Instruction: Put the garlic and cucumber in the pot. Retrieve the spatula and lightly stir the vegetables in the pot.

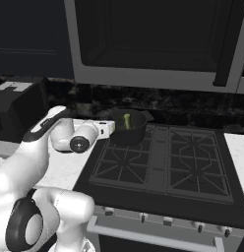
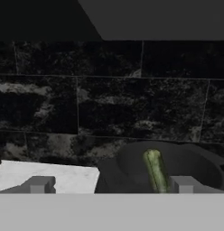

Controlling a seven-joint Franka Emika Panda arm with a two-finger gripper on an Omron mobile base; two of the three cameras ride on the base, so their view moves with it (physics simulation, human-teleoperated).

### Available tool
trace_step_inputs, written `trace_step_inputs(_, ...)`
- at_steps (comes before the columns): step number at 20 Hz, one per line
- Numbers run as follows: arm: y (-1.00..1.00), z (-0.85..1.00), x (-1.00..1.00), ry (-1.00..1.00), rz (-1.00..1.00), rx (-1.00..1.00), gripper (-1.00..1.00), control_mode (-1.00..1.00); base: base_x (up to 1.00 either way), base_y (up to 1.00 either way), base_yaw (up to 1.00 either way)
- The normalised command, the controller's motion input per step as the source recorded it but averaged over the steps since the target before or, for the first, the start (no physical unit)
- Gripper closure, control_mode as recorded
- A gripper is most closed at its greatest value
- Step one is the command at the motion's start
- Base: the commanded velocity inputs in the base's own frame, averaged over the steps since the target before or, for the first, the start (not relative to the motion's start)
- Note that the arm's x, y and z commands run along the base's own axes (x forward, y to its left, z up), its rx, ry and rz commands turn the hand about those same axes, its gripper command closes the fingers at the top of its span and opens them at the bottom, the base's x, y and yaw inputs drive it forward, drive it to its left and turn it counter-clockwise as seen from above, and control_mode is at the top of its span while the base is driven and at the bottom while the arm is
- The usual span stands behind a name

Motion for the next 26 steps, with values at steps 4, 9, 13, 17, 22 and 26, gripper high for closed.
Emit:
trace_step_inputs(4,0.43,1.00,-0.68,0.17,0.00,0.09,-1.00,-1.00,0.00,0.00,0.00)
trace_step_inputs(9,0.49,1.00,-0.61,0.31,0.00,0.11,-1.00,-1.00,0.00,0.00,0.00)
trace_step_inputs(13,0.51,1.00,-0.51,0.34,0.00,0.12,-1.00,-1.00,0.00,0.00,0.00)
trace_step_inputs(17,0.38,1.00,-0.53,0.41,0.00,0.11,-1.00,-1.00,0.00,0.00,0.00)
trace_step_inputs(22,0.33,0.33,-0.48,0.55,0.00,0.08,-1.00,-1.00,0.00,0.00,0.00)
trace_step_inputs(26,0.30,-0.89,-0.16,0.50,0.00,0.00,-1.00,-1.00,0.00,0.00,0.00)
